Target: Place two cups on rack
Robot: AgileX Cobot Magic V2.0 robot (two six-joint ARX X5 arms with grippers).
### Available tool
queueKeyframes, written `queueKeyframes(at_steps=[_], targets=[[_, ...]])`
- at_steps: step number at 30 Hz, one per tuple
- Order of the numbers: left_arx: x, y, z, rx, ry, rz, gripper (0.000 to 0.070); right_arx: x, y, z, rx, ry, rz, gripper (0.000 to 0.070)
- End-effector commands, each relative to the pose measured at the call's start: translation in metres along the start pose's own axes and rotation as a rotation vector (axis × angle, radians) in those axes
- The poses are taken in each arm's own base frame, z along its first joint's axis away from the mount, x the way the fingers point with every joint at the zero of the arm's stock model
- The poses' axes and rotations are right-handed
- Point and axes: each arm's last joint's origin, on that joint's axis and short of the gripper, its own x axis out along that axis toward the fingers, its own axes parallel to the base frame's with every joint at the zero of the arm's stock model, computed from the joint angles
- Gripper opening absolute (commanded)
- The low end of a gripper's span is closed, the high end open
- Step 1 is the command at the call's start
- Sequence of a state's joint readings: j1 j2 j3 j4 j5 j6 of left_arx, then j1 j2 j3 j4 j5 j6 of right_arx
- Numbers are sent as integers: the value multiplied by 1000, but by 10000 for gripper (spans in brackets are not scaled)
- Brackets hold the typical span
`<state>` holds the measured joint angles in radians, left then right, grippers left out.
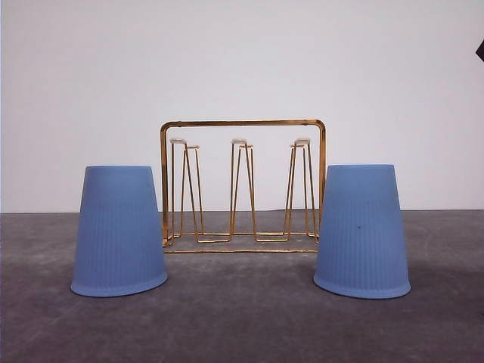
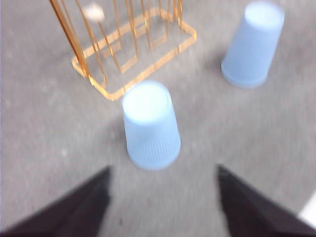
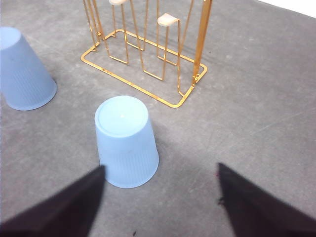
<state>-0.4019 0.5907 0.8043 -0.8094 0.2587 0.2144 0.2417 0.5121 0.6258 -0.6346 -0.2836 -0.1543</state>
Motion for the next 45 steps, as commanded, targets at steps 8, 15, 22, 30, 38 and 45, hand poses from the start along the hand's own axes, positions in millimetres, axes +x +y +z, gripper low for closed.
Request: queueKeyframes(at_steps=[8, 15, 22, 30, 38, 45], targets=[[39, 8, 21, -163, 27, -48, 475, -3, 0, 6, -13, -27, -4, 514], [101, 13, 29, -178, 119, -66, 568, -3, 0, 6, -13, -28, -4, 514], [154, 14, 22, -176, 210, 8, 569, -3, 0, 7, -17, -39, -5, 514], [189, 17, 9, -214, 284, 10, 565, -3, 0, 11, -26, -74, -10, 513], [199, 18, 2, -216, 324, 14, 553, -3, 0, 11, -13, -83, -11, 513], [200, 19, 1, -209, 331, 41, 440, -3, 0, 12, -13, -84, -11, 513]])
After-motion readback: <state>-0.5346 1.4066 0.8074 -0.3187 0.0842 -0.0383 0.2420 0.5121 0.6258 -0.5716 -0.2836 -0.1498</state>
